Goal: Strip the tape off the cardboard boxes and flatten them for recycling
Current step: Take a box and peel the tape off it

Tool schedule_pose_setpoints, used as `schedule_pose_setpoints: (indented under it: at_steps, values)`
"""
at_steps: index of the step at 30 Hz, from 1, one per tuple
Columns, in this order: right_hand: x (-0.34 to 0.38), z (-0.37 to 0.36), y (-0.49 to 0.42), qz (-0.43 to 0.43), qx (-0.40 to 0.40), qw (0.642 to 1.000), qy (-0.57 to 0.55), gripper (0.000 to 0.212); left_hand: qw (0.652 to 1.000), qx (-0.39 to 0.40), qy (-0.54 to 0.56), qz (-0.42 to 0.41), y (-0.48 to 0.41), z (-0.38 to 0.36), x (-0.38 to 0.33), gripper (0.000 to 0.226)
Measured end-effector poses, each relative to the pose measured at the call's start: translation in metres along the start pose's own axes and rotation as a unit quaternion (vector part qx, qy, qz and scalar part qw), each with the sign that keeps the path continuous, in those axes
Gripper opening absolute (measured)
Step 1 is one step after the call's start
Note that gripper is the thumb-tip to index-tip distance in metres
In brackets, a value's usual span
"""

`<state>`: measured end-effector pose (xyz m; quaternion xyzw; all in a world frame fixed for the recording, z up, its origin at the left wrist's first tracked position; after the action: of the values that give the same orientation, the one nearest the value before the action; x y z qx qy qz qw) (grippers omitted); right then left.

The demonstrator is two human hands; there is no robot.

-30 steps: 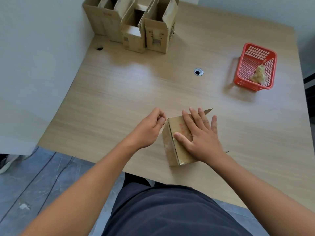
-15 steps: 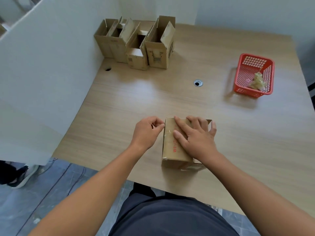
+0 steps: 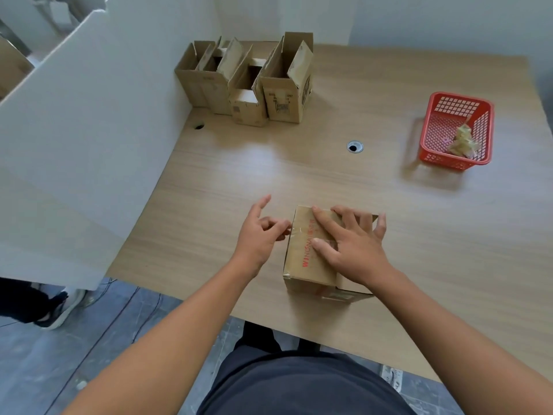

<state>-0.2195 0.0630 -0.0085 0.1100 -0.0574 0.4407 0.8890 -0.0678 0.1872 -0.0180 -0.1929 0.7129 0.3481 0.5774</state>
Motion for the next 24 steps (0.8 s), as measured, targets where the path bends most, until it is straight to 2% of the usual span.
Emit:
schedule_pose_setpoints:
  at_steps: [4, 8, 10, 14, 17, 22, 24]
  values:
    - [-0.007, 0.001, 0.001, 0.021, 0.003, 1.000, 0.014, 0.067, 0.993, 0.065, -0.094, -0.023, -0.013, -0.012, -0.009, 0.030]
    - [-0.003, -0.002, 0.001, 0.000, -0.005, 1.000, 0.013, 0.069, 0.993, 0.006, -0.117, -0.006, -0.018, 0.002, -0.007, 0.010]
    - [0.002, -0.003, 0.001, -0.015, -0.014, 1.000, 0.015, 0.070, 0.992, -0.014, -0.123, -0.012, -0.018, 0.003, -0.007, 0.009]
    - [0.006, -0.002, 0.003, -0.033, -0.030, 0.999, 0.021, 0.071, 0.967, -0.039, -0.223, -0.114, 0.001, 0.001, -0.023, 0.014]
    - [0.007, -0.002, -0.002, -0.030, -0.024, 0.999, 0.017, 0.072, 0.958, -0.046, -0.230, -0.162, 0.018, 0.009, -0.022, 0.013]
    - [0.014, -0.003, -0.008, -0.025, -0.021, 0.999, 0.007, 0.071, 0.936, -0.031, -0.274, -0.219, 0.029, 0.019, -0.032, 0.012]
    - [0.013, -0.002, -0.014, -0.021, -0.015, 1.000, -0.005, 0.072, 0.937, -0.010, -0.279, -0.210, 0.025, 0.019, -0.035, 0.010]
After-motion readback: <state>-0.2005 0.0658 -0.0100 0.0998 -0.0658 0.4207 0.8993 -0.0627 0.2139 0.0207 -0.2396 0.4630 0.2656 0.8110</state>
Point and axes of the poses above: each hand's wrist, its own y-axis away from the middle knuckle, its own z-axis out of the back of the hand, x = y × z, the point moved 10 cm from there along -y, towards the middle knuckle, and after that the axes turned 8 degrees about y, right-handed, at the moved point
